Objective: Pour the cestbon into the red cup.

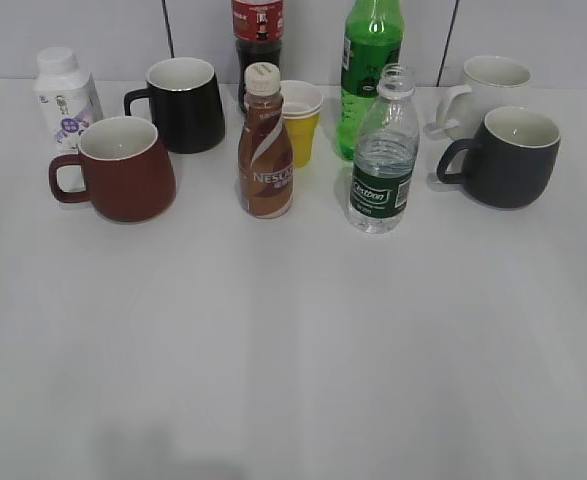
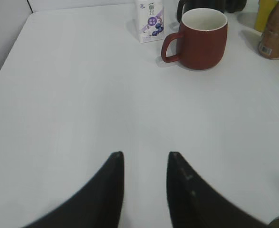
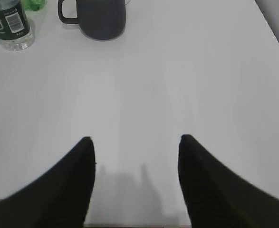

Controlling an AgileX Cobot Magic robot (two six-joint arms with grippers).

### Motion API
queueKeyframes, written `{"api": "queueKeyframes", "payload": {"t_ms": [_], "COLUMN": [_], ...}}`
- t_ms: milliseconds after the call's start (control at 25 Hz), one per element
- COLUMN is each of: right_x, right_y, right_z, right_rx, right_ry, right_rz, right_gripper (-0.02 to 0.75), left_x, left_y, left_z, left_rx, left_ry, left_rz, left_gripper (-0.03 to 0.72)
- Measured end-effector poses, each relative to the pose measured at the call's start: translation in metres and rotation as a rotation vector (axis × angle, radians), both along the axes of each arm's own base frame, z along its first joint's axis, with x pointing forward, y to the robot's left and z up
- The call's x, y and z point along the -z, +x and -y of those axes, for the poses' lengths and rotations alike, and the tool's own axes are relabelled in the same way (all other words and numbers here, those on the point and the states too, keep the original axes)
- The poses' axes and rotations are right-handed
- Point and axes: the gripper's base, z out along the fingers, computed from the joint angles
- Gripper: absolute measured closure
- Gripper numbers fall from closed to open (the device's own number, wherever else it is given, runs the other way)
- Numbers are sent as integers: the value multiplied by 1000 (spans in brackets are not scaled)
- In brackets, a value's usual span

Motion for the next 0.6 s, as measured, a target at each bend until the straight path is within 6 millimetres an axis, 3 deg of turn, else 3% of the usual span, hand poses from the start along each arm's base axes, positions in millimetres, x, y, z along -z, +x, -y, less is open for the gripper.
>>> {"api": "queueKeyframes", "payload": {"t_ms": [600], "right_x": [0], "right_y": [0], "right_z": [0], "right_rx": [0], "right_ry": [0], "right_rz": [0], "right_gripper": [317], "left_x": [0], "left_y": [0], "left_z": [0], "left_rx": [0], "left_ry": [0], "left_rz": [0], "left_gripper": [452]}}
